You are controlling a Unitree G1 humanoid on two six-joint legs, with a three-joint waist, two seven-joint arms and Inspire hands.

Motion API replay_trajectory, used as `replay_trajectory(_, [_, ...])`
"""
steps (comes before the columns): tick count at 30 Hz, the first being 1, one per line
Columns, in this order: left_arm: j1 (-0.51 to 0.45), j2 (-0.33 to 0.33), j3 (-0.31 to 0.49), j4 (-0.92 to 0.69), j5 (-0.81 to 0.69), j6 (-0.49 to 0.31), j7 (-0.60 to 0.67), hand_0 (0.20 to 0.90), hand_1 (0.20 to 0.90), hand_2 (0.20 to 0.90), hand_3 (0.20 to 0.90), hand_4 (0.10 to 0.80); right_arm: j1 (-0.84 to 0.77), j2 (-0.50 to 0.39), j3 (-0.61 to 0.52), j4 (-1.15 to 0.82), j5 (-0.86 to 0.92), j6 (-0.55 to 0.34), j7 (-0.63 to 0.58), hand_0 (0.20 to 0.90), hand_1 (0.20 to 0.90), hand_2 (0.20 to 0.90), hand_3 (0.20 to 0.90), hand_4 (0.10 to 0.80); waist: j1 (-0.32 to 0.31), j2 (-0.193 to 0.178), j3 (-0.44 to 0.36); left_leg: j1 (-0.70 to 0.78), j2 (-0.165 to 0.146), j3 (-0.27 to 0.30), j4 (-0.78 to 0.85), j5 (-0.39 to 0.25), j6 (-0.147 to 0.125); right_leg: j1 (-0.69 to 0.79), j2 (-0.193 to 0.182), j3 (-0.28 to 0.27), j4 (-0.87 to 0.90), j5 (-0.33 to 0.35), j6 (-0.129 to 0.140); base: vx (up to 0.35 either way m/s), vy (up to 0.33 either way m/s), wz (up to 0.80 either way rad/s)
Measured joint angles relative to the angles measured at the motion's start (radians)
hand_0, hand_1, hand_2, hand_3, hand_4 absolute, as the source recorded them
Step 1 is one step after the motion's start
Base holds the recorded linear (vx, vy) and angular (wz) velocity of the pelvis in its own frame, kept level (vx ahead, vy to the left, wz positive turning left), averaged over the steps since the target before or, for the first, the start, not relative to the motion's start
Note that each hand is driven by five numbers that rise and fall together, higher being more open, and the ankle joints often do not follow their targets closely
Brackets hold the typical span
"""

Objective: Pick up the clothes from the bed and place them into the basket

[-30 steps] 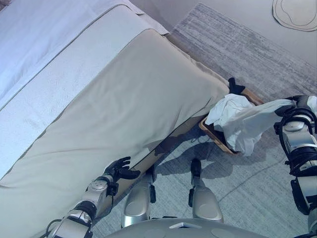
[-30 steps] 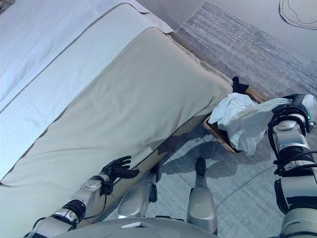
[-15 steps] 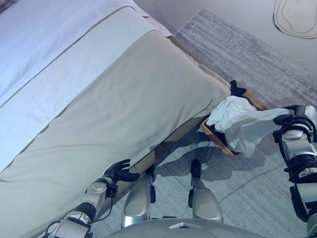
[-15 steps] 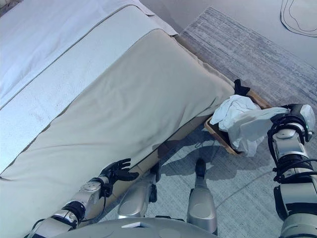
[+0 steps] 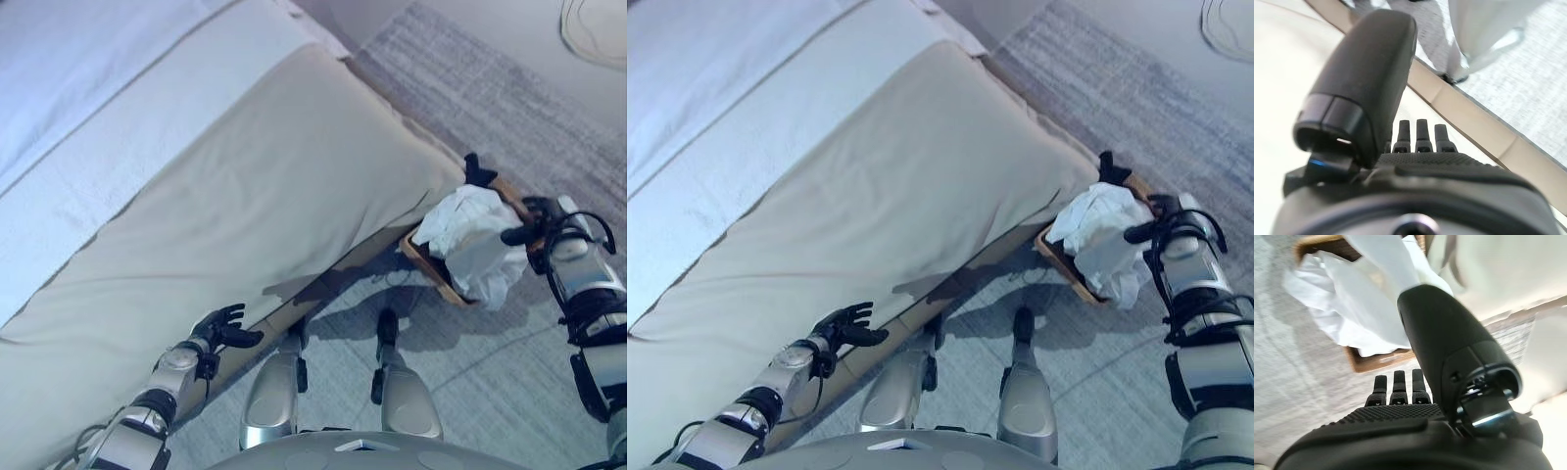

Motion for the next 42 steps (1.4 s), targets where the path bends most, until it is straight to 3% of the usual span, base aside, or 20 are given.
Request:
replay_trajectory(8, [-0.023,0.006,-0.019,-0.045,-0.039,-0.001,-0.002,0.9,0.9,0.9,0.9,0.8,-0.094,0.006,0.058,-0.001,-0.041,-0.009,-0.006,0.9,0.9,0.9,0.9,0.8,0.016,0.018,0.107,-0.017,-0.02,-0.003,-0.027,0.016,0.012,-0.04,-0.021,0.002,0.028,0.004,0.0,-0.019,0.056,0.03])
replay_trajectory(16, [-0.019,0.007,-0.016,-0.082,-0.072,-0.003,0.008,0.9,0.9,0.9,0.9,0.8,-0.087,0.006,0.003,-0.106,0.032,-0.005,-0.144,0.9,0.9,0.9,0.9,0.8,0.014,0.021,0.112,-0.009,-0.032,-0.007,-0.052,0.02,0.015,-0.029,-0.031,-0.005,0.012,0.007,-0.003,0.002,0.084,0.04])
replay_trajectory(21, [-0.014,-0.013,-0.005,-0.088,-0.079,-0.015,0.014,0.9,0.9,0.9,0.9,0.8,0.078,0.037,-0.13,-0.294,0.077,-0.037,-0.172,0.9,0.9,0.9,0.9,0.8,0.0,0.011,0.114,0.067,-0.033,-0.017,-0.061,0.02,0.015,0.061,-0.031,-0.026,-0.001,0.006,-0.003,0.068,0.134,0.14])
replay_trajectory(27, [-0.008,-0.031,0.061,-0.067,-0.066,0.005,0.014,0.9,0.9,0.9,0.9,0.8,0.265,0.159,-0.18,-0.28,0.079,-0.051,-0.161,0.9,0.9,0.9,0.9,0.8,-0.018,-0.051,0.092,0.143,-0.031,-0.015,-0.063,0.017,0.013,0.144,-0.027,-0.029,-0.013,-0.002,0.008,0.083,0.108,0.03])
replay_trajectory(29, [0.009,-0.046,0.063,-0.034,-0.058,0.006,0.013,0.9,0.9,0.9,0.9,0.8,0.306,0.226,-0.2,-0.151,0.097,-0.075,-0.14,0.9,0.9,0.9,0.9,0.8,-0.024,-0.079,0.059,0.17,-0.029,-0.015,-0.064,-0.003,0.011,0.173,-0.026,-0.029,-0.013,-0.017,0.015,0.13,0.112,0.03])
replay_trajectory(35, [0.124,-0.095,0.078,0.157,0.02,0.025,-0.04,0.9,0.9,0.9,0.9,0.8,0.551,0.498,-0.206,0.257,0.205,-0.109,0.035,0.9,0.9,0.9,0.9,0.8,-0.025,-0.173,-0.174,0.258,-0.025,0.008,-0.07,-0.076,0.026,0.255,-0.024,-0.025,-0.014,-0.06,0.006,0.123,0.085,-0.05])
replay_trajectory(39, [0.153,-0.116,0.08,0.208,0.069,0.033,-0.077,0.9,0.9,0.9,0.9,0.8,0.629,0.582,-0.174,0.314,0.235,-0.109,0.124,0.9,0.9,0.9,0.9,0.8,-0.027,-0.165,-0.237,0.28,-0.024,0.011,-0.07,-0.085,0.031,0.278,-0.025,-0.023,-0.014,-0.066,0.005,0.046,0.063,-0.02])
replay_trajectory(42, [0.166,-0.124,0.082,0.221,0.089,0.045,-0.094,0.9,0.9,0.9,0.9,0.8,0.63,0.583,-0.158,0.317,0.196,-0.118,0.154,0.9,0.9,0.9,0.9,0.8,-0.024,-0.147,-0.277,0.285,-0.023,0.011,-0.07,-0.084,0.032,0.28,-0.025,-0.026,-0.015,-0.066,0.005,0.013,0.038,0.02])
